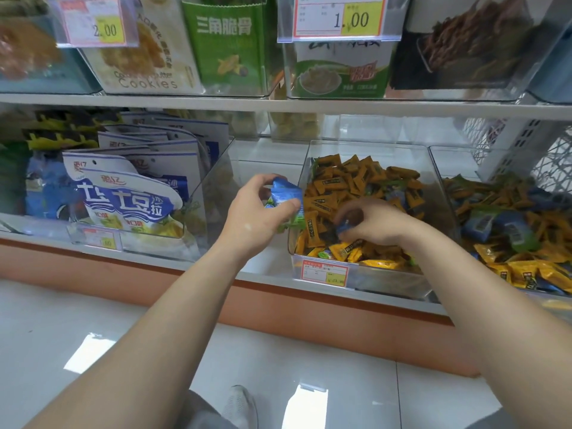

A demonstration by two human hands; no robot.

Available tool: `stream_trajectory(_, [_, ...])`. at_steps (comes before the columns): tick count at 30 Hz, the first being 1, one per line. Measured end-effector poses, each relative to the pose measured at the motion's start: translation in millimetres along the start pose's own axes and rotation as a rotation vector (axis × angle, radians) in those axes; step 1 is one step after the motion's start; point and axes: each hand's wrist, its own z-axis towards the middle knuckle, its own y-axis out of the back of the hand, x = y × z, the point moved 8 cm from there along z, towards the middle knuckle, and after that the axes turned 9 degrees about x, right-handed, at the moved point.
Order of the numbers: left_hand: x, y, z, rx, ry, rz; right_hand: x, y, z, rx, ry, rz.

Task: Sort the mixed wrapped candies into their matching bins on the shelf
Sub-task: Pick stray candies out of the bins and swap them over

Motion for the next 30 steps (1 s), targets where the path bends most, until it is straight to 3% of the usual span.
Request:
stream_trajectory(6, [0, -10, 0, -0.010, 0.019, -0.076, -13, 40, -22, -0.413, 0.050, 0.492])
stream_trajectory(12, [-6, -31, -2, 0.011, 0.053, -0.313, 21, 33, -45, -0.405, 0.251, 1.010])
stream_trajectory(16, [-10, -37, -1, 0.017, 0.039, -0.358, 35, 19, -52, -0.342, 0.280, 1.005])
stream_trajectory(21, [-13, -53, -3, 0.081, 0.088, -0.359, 41, 19, -53, -0.436, 0.278, 0.947])
stream_trajectory(23, [-17, -55, -4, 0.117, 0.031, -0.344, 41, 19, -50, -0.430, 0.258, 0.952])
stream_trajectory(28, [-16, -29, -2, 0.052, -0.036, -0.136, 43, 13, -42, -0.198, 0.290, 1.049])
stream_trajectory(30, [-13, -15, -1, 0.003, -0.039, -0.051, 36, 13, -39, -0.221, 0.223, 0.803])
